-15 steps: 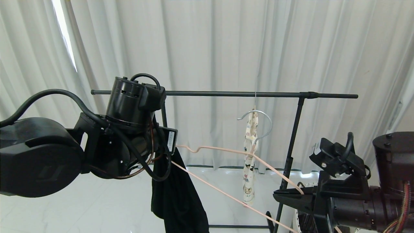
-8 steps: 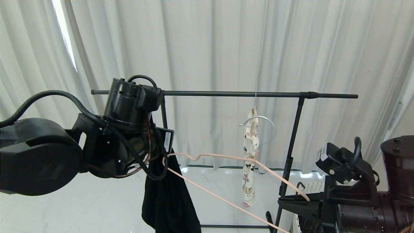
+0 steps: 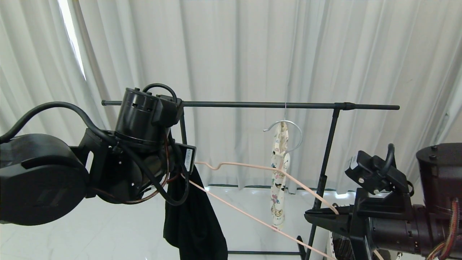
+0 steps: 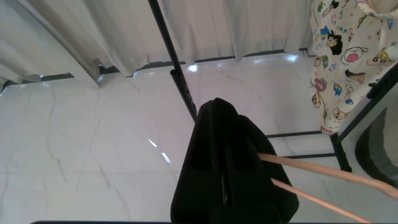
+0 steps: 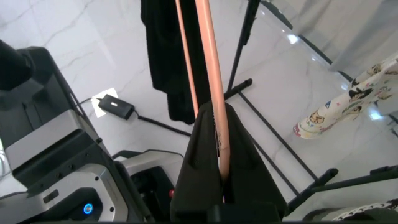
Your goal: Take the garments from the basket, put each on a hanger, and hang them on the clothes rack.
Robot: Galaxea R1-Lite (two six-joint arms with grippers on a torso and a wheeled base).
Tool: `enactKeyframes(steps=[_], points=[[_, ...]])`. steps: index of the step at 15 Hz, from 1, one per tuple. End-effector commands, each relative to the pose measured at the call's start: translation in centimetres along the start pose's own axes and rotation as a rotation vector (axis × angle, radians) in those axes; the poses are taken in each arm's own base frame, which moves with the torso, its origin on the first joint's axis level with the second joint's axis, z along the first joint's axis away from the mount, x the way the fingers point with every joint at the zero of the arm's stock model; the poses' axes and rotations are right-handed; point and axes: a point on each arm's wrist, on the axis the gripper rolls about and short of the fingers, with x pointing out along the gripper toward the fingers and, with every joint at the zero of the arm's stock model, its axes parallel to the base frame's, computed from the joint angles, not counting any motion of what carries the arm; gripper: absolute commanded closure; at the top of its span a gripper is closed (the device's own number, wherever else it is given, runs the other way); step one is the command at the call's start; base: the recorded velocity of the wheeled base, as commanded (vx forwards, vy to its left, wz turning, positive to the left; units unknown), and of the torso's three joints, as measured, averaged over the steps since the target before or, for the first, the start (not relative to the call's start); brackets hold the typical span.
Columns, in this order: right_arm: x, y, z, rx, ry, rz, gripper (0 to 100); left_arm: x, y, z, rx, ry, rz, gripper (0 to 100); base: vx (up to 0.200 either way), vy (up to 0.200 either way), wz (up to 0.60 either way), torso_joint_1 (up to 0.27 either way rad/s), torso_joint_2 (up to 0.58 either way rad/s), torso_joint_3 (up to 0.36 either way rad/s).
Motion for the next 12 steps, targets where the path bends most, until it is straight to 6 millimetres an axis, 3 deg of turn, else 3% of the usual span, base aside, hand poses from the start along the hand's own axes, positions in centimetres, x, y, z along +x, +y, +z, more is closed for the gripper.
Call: enactKeyframes(steps=[1, 12], points=[[0.3, -0.2, 0.3, 0.003, -0.004, -0.003, 100, -0.1, 0.0, -0.1, 0.002, 0.001, -0.002, 100, 0.0, 0.0, 0.0, 0.0, 0.0, 0.0], [1.4, -0.2, 1.0, 0.002, 0.0, 0.006, 100, -1.9, -1.4, 0.0, 0.003, -0.034, -0.072, 100, 0.0, 0.0, 0.0, 0.0, 0.0, 0.0]])
